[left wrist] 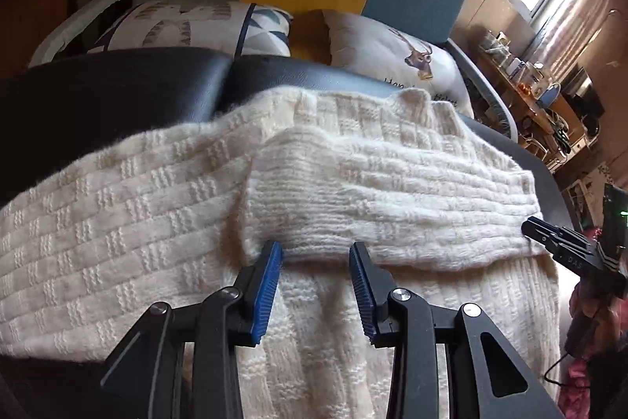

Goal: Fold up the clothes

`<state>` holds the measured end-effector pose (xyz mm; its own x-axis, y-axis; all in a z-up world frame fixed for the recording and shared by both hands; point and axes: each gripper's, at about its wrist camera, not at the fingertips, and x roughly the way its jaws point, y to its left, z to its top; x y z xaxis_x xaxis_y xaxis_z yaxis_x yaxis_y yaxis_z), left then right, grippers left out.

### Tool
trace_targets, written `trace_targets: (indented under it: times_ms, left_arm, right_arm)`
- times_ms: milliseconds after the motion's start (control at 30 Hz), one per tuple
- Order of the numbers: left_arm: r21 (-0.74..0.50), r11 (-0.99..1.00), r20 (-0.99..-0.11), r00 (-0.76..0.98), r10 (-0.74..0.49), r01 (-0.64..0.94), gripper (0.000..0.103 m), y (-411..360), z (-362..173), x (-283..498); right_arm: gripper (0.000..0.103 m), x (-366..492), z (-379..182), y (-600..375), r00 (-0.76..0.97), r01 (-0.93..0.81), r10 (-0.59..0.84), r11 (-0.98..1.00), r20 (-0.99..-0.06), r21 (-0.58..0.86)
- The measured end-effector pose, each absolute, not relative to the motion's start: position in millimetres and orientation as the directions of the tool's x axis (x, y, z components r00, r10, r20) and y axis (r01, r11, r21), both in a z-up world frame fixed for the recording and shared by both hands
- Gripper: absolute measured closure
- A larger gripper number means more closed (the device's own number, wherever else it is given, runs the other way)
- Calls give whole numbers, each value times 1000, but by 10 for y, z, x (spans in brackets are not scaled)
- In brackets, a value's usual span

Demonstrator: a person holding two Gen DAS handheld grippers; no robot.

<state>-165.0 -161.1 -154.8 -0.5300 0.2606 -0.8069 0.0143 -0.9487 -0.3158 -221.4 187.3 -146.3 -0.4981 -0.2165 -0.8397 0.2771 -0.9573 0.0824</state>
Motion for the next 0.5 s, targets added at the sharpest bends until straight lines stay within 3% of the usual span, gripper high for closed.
trace_targets:
  times_ms: [167,267,367,500]
  left_arm:
    - [-330,-941,-809,-538,237,82,72,-1680,-1659,-1612]
    - [-424,-891,-765,-590,257,161,72,-1965,-1481,-1390]
    - [-605,-751,-672,-676,303,265,58,-2583,-1393,-863]
    - [-722,-548,-613,-758,223,423,56,-3560,-1466,-23]
  right_arm:
    - [76,-2160,-1587,1803,-517,233,-135,-972,-846,12]
    - [76,-2122,-1466,1816,-513,218,-152,-975,-845,44]
    - [71,-1826,-1196,1792,-566,239,-255,-961,-784,141]
    - [71,-1386,-1143,1621,-491,306,-443,-894,-750,328]
